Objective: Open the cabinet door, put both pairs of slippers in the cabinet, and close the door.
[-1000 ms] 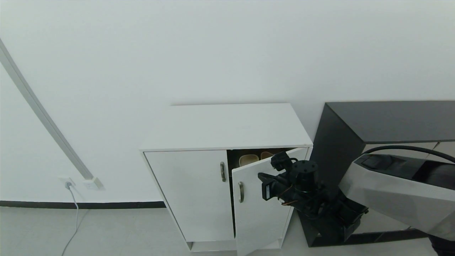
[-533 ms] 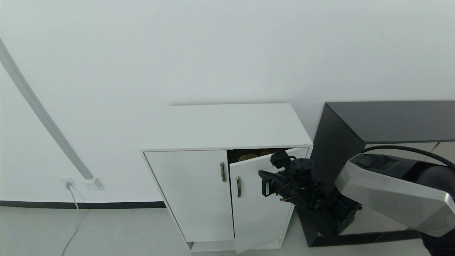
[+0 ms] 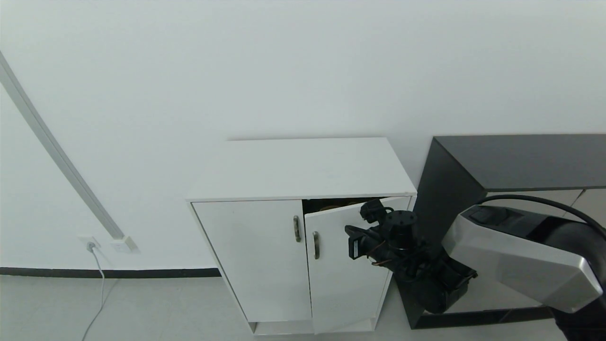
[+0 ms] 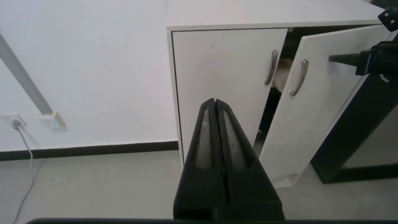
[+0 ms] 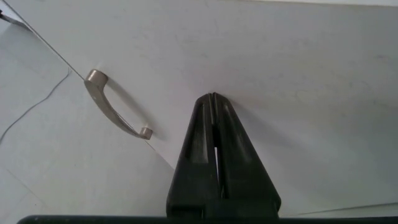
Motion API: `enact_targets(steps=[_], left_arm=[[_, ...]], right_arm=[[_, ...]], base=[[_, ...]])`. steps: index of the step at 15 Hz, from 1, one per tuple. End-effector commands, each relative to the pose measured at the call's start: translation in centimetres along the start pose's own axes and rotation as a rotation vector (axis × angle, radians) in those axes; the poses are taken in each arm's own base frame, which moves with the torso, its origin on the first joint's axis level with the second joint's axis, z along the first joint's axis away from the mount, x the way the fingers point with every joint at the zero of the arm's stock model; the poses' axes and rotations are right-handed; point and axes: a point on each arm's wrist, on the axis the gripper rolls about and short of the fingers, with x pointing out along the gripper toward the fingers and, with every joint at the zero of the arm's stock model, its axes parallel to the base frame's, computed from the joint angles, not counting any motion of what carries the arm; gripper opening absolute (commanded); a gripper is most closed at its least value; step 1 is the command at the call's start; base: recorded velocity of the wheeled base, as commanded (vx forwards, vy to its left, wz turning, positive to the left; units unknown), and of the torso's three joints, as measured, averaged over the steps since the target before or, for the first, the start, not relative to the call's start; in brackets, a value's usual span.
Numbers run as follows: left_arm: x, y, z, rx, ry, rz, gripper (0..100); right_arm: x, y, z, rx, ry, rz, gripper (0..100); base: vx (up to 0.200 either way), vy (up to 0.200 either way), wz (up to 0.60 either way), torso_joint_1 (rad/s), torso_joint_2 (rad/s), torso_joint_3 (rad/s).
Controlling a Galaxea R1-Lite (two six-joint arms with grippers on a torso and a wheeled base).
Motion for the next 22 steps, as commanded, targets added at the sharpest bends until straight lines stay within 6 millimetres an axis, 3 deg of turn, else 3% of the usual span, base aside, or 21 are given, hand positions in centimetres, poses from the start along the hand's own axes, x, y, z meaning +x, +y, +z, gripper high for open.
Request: enact_targets(steps=[1, 10, 22], left_arm=[[0.0, 0.0, 0.0, 0.0, 0.002, 0.0, 0], [0.0, 0.0, 0.0, 0.0, 0.001, 0.0, 0], [0.0, 0.0, 0.0, 0.0, 0.001, 0.0, 0]], right_arm=[[0.2, -0.3, -0.1, 0.001, 0.0, -0.007, 0], [1.2, -2.3, -0.3, 0.008, -0.002, -0.049, 0], [1.5, -3.5, -0.4, 0.013, -0.007, -0.073, 0]], base=[[0.0, 0.0, 0.0, 0.0, 0.0, 0.0], [0.0, 0.0, 0.0, 0.0, 0.0, 0.0], [0.0, 0.0, 0.0, 0.0, 0.0, 0.0]])
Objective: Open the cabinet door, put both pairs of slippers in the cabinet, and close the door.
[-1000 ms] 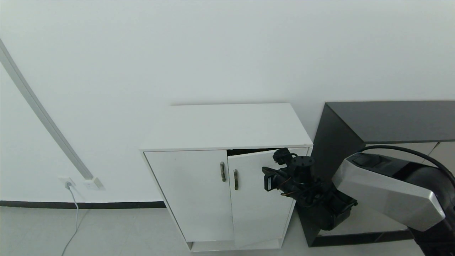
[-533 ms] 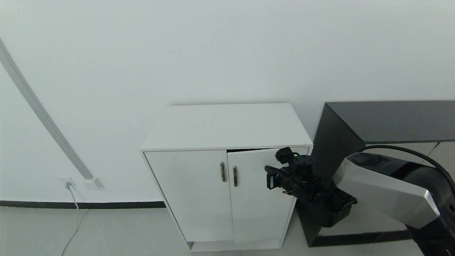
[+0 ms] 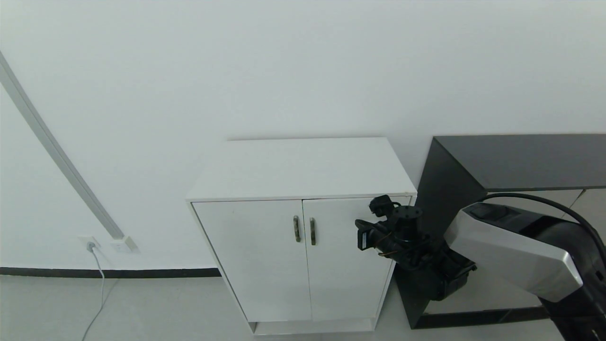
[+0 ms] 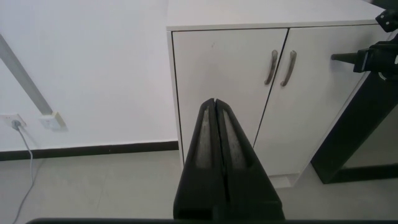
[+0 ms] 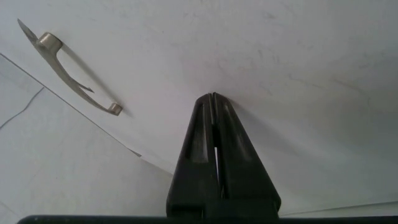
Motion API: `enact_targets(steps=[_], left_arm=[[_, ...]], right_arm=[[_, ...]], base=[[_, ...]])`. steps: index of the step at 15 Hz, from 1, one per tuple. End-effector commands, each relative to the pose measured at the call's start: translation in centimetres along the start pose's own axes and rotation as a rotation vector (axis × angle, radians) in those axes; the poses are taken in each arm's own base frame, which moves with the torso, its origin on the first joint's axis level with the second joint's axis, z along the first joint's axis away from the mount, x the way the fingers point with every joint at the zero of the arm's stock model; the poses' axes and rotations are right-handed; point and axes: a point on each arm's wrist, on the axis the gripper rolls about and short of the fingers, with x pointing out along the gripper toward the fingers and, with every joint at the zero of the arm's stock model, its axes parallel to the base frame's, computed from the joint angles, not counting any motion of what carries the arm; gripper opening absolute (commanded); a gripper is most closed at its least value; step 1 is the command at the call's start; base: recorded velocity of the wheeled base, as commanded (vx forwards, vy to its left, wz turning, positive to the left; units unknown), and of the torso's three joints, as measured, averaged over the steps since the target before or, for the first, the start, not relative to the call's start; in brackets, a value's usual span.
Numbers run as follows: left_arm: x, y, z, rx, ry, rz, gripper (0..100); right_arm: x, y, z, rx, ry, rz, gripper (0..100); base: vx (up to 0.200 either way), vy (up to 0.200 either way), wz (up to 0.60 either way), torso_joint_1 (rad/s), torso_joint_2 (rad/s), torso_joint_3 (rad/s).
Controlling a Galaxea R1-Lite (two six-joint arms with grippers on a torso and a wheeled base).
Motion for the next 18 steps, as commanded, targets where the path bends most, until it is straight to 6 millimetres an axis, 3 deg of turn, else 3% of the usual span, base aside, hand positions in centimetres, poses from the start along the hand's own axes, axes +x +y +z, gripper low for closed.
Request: enact_targets(steps=[1, 18], left_arm=[[0.01, 0.0, -0.01, 0.0, 0.002, 0.0, 0], [0.01, 0.0, 0.01, 0.0, 0.001, 0.0, 0]], right_arm=[[0.07, -0.03, -0.08, 0.0, 0.0, 0.0, 0], [0.42, -0.41, -0.23, 0.003, -0.004, -0.008, 0]], base=[[0.0, 0.0, 0.0, 0.0, 0.0, 0.0], [0.0, 0.0, 0.0, 0.0, 0.0, 0.0]])
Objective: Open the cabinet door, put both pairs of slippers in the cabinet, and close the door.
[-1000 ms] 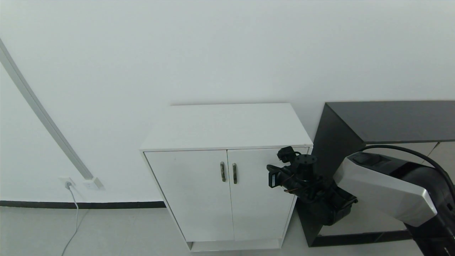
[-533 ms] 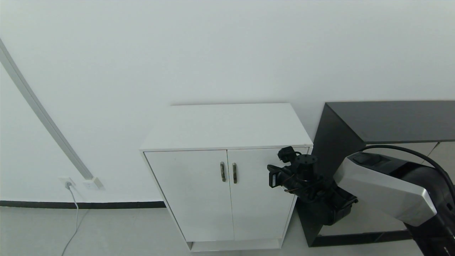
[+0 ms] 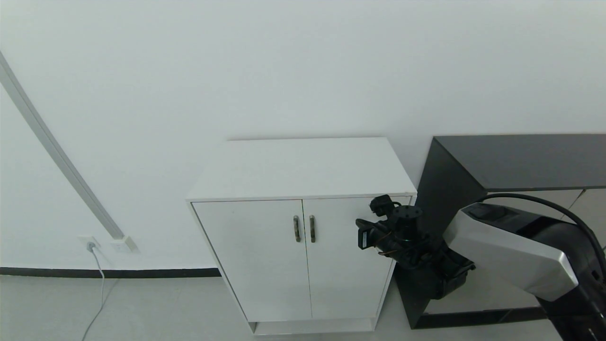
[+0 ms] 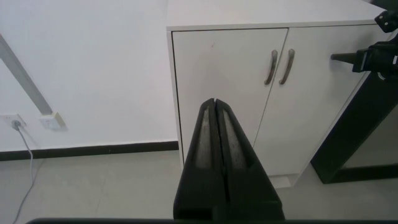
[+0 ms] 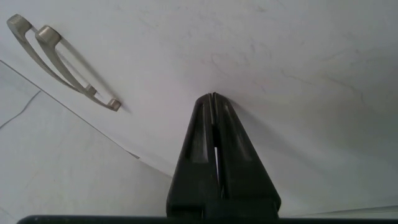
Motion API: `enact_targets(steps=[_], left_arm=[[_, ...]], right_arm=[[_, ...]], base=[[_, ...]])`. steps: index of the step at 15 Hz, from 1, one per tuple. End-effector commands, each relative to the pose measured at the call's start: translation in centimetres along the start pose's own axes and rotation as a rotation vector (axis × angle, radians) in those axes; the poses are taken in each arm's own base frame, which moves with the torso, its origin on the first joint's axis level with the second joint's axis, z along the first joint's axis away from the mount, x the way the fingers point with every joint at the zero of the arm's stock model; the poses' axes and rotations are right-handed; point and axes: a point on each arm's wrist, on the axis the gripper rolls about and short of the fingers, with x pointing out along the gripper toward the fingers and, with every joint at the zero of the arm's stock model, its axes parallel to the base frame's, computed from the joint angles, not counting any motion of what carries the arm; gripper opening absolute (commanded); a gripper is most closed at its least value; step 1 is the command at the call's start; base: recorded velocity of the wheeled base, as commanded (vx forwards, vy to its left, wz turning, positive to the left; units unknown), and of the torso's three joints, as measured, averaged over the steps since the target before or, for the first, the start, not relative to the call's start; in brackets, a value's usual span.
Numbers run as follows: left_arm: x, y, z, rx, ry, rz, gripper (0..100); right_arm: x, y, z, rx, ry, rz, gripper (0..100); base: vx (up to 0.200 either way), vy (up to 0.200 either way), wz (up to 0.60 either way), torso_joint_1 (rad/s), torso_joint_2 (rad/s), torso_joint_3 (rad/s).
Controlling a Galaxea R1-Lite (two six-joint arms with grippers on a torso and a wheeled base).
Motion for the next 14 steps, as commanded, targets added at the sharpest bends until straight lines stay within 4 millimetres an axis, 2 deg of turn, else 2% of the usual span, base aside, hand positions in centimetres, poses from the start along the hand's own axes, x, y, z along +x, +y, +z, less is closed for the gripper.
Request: enact_targets(steps=[1, 11, 14], left_arm=[[0.0, 0.0, 0.0, 0.0, 0.001, 0.0, 0], [0.0, 0.0, 0.0, 0.0, 0.001, 0.0, 0], [0.0, 0.0, 0.0, 0.0, 0.001, 0.0, 0]], right_arm=[[0.0, 0.0, -0.1, 0.0, 0.0, 0.0, 0], [-0.1, 0.0, 0.2, -0.001, -0.007, -0.024, 0], [-1.5, 0.6, 1.0, -0.003, -0.001, -0.012, 0]], base=[[0.0, 0.0, 0.0, 0.0, 0.0, 0.0], [0.0, 0.0, 0.0, 0.0, 0.0, 0.0], [0.0, 0.0, 0.0, 0.0, 0.0, 0.0]])
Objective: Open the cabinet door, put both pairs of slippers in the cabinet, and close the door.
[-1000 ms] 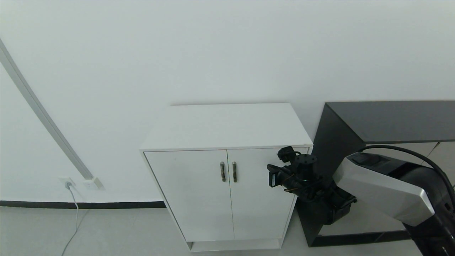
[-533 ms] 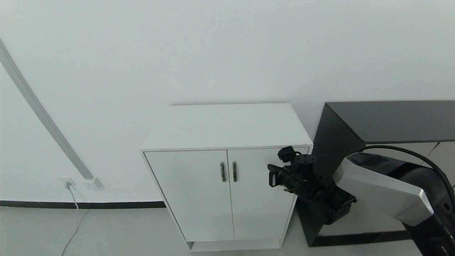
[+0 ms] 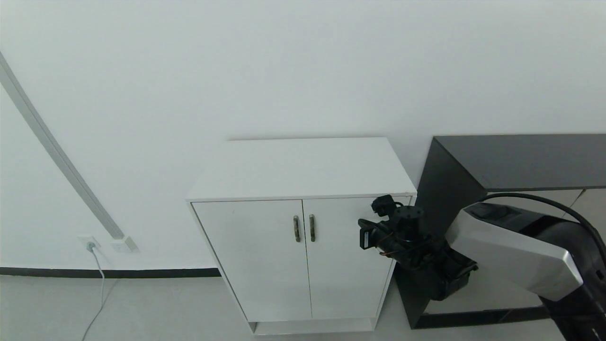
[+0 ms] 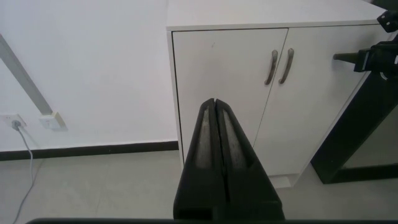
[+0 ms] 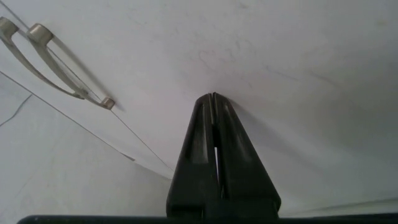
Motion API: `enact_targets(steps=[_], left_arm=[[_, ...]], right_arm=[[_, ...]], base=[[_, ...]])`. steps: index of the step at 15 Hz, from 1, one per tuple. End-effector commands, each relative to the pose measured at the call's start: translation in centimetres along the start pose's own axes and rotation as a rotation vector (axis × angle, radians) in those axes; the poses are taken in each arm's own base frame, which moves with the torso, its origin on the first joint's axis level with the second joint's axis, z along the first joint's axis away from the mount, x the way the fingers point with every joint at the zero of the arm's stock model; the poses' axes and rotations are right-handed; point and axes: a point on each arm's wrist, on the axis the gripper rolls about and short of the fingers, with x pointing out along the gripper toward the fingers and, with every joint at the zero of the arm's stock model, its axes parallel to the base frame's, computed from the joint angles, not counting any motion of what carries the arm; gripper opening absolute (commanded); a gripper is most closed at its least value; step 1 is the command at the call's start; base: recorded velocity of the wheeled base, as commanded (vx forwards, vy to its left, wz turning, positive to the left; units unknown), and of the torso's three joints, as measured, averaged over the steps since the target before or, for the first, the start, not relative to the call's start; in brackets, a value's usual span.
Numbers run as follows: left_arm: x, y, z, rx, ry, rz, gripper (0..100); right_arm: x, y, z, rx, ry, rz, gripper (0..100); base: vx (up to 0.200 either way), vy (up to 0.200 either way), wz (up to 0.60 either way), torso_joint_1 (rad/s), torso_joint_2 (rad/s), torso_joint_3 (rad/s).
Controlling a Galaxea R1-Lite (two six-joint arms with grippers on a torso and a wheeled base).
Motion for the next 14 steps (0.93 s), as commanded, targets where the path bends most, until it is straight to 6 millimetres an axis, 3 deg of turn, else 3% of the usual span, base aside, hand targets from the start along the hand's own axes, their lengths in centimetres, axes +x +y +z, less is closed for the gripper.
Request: enact_targets(steps=[1, 2, 4, 7, 10, 12, 14], left_arm=[[0.0, 0.0, 0.0, 0.0, 0.001, 0.0, 0], [0.0, 0.0, 0.0, 0.0, 0.003, 0.0, 0], [0.0, 0.0, 0.0, 0.0, 0.001, 0.0, 0], [0.0, 0.0, 0.0, 0.0, 0.003, 0.0, 0], [0.0, 0.0, 0.0, -0.002, 0.001, 0.0, 0], [0.0, 0.0, 0.0, -0.002, 0.001, 0.0, 0], [0.0, 0.0, 0.0, -0.002, 0.001, 0.002, 0]], right_arm=[[-2.3, 0.9, 1.4, -0.003, -0.005, 0.02, 0], [-2.9, 1.1, 1.5, -0.004, -0.006, 0.025, 0], [-6.3, 1.8, 2.8, -0.006, -0.036, 0.046, 0], [-10.3, 1.2, 5.0, -0.003, -0.057, 0.022, 0], [-15.3, -2.5, 8.3, 0.002, -0.111, -0.111, 0], [-19.1, -5.1, 8.9, -0.023, -0.09, -0.218, 0], [-22.8, -6.8, 8.2, -0.022, -0.061, -0.306, 0]], base=[[0.0, 0.0, 0.0, 0.0, 0.0, 0.0], [0.0, 0.0, 0.0, 0.0, 0.0, 0.0], [0.0, 0.0, 0.0, 0.0, 0.0, 0.0], [0.0, 0.0, 0.0, 0.0, 0.0, 0.0], [0.0, 0.0, 0.0, 0.0, 0.0, 0.0], [0.0, 0.0, 0.0, 0.0, 0.0, 0.0], [0.0, 0.0, 0.0, 0.0, 0.0, 0.0]])
